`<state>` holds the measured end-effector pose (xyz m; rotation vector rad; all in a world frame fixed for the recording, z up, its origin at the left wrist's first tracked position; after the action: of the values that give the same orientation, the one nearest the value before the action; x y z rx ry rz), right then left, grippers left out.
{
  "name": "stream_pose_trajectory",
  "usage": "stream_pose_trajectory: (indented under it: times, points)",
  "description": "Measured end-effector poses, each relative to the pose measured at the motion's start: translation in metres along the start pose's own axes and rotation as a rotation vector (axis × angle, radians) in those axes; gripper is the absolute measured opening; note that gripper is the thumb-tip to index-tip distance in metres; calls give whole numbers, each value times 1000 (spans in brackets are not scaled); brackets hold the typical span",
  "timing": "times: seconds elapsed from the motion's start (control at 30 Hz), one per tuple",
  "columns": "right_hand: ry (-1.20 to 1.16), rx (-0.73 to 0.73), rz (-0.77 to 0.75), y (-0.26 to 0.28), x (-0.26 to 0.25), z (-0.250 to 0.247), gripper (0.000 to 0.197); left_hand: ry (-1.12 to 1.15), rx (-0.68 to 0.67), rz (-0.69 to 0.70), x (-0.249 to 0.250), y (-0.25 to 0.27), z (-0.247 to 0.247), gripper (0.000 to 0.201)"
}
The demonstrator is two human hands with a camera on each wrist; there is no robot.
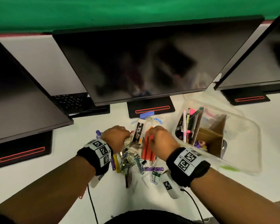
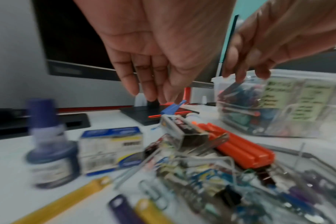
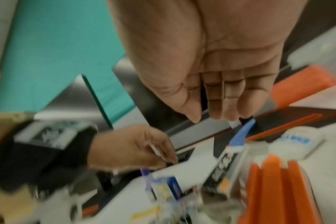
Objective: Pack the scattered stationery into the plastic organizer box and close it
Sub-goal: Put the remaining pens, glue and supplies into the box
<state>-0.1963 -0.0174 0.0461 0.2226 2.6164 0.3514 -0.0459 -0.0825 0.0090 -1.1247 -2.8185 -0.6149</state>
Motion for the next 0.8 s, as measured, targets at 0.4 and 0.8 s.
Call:
stream_pose_trajectory:
  times: [0.4,0.8]
  points:
    - [451,-164,73,-84,4,61,63,-164,-70,-50,-45,2,28,46]
    - [695,-250,-156,-92,2,57,46,-184,-32,74,-24,-16,27,38]
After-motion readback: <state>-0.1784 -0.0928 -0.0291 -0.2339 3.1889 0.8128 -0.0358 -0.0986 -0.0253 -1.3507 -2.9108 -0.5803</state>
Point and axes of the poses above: each hand's wrist, its own y-axis away from the middle knuckle, its own z-axis out of the palm, x = y × z, the point moved 4 cm from there along -y, towards the middle knuckle, and after that the axes turned 7 degrees about z, right-handed, at the moved point
